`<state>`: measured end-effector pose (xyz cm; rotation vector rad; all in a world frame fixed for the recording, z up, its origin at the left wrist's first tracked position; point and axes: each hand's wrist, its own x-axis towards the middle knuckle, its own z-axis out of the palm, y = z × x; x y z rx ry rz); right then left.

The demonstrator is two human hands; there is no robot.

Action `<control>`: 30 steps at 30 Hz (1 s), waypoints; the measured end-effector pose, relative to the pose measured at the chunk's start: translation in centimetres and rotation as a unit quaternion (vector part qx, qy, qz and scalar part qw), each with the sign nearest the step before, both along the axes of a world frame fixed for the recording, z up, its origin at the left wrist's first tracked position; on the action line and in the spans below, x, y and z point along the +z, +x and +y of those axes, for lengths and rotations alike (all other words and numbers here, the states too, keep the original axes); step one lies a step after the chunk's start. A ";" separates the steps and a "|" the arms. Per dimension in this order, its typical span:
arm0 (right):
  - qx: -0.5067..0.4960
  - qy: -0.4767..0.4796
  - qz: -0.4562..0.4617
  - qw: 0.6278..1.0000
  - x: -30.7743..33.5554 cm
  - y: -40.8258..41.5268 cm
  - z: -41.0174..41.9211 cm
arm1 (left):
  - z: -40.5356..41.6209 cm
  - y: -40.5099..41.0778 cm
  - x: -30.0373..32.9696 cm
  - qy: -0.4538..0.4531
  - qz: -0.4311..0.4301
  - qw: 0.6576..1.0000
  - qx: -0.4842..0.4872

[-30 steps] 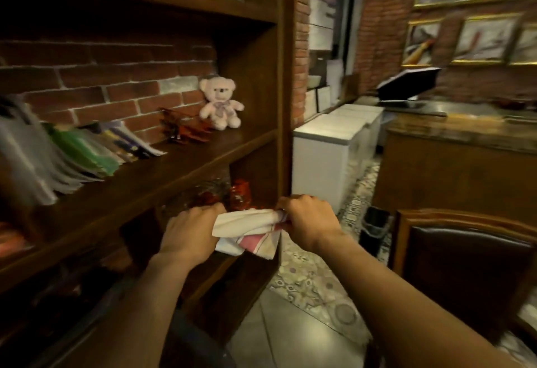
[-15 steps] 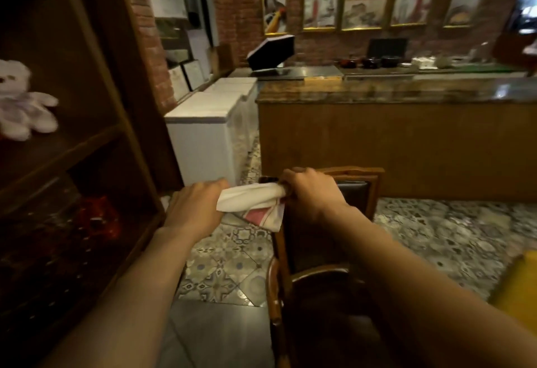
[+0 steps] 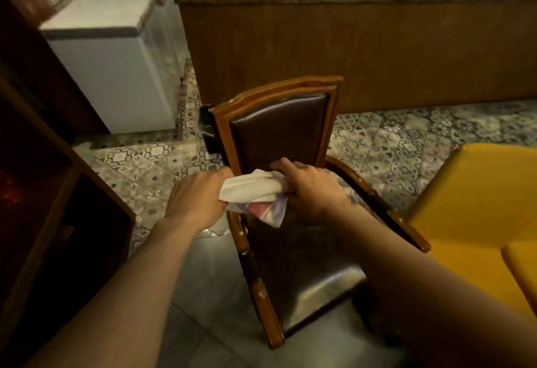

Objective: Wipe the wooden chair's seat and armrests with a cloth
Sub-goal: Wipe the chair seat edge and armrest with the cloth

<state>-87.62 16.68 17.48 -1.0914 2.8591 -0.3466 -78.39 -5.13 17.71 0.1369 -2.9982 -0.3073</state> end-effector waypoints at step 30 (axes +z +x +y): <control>-0.013 0.047 -0.118 0.992 -24.5 11.2 6.2 | 1.8 1.8 -27.2 0.106 -0.154 0.971 -0.149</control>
